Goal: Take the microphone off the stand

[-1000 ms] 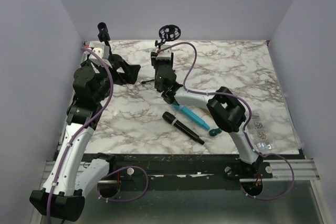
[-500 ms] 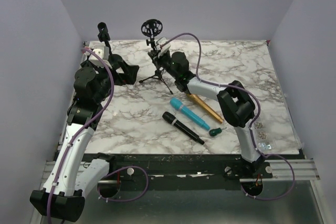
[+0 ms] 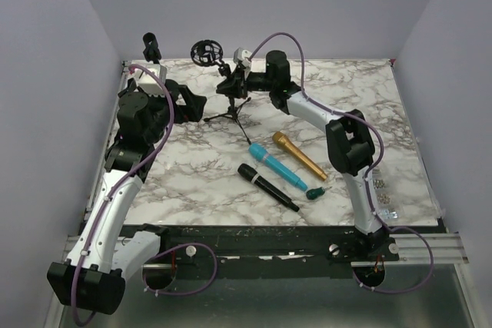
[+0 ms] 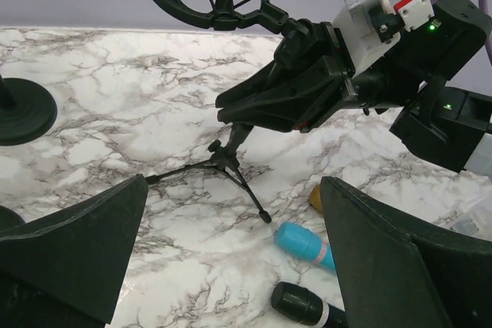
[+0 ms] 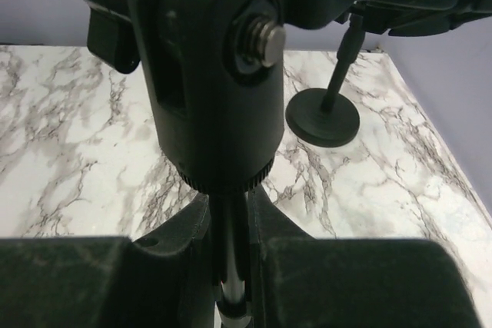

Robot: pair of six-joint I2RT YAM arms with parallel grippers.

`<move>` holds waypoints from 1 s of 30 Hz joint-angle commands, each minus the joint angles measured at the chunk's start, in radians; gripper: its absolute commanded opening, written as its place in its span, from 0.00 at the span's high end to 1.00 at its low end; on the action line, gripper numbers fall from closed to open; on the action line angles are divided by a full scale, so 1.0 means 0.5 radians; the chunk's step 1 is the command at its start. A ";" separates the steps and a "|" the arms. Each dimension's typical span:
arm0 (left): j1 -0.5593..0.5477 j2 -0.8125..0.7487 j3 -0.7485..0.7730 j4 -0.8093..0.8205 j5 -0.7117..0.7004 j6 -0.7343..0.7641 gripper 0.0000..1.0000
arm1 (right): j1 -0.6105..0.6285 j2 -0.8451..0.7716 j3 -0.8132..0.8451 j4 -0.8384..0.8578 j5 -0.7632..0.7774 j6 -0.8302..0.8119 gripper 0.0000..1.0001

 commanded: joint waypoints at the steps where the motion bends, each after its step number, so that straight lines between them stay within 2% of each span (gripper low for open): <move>1: 0.010 0.037 -0.022 0.053 0.045 -0.003 0.03 | 0.024 0.132 0.014 -0.247 -0.220 0.024 0.96; 5: 0.018 0.072 -0.018 0.056 0.075 -0.021 0.03 | 0.026 0.023 -0.152 -0.046 0.323 0.224 0.56; 8: 0.026 0.098 -0.012 0.059 0.109 -0.045 0.03 | 0.025 -0.130 -0.417 0.214 0.651 0.378 0.33; 10: 0.032 0.106 -0.011 0.065 0.125 -0.058 0.03 | 0.025 -0.195 -0.497 0.253 0.781 0.441 0.20; 12: 0.035 0.109 -0.009 0.068 0.143 -0.073 0.03 | 0.025 -0.228 -0.471 0.101 0.930 0.474 0.15; 14: 0.040 0.102 -0.012 0.074 0.164 -0.086 0.03 | 0.028 -0.253 -0.473 0.002 1.010 0.543 0.01; 16: 0.044 0.092 -0.015 0.081 0.170 -0.094 0.03 | 0.053 -0.307 -0.559 0.005 1.186 0.624 0.00; 18: 0.047 0.082 -0.016 0.083 0.177 -0.104 0.03 | 0.117 -0.361 -0.660 0.023 1.586 0.691 0.00; 20: 0.047 0.074 -0.018 0.087 0.191 -0.113 0.03 | 0.166 -0.372 -0.704 0.011 1.807 0.752 0.00; 24: 0.047 0.067 -0.021 0.093 0.205 -0.123 0.03 | 0.228 -0.346 -0.769 0.148 1.944 0.722 0.01; 30: 0.047 0.037 -0.025 0.098 0.201 -0.120 0.03 | 0.286 -0.295 -0.785 0.341 1.978 0.557 0.14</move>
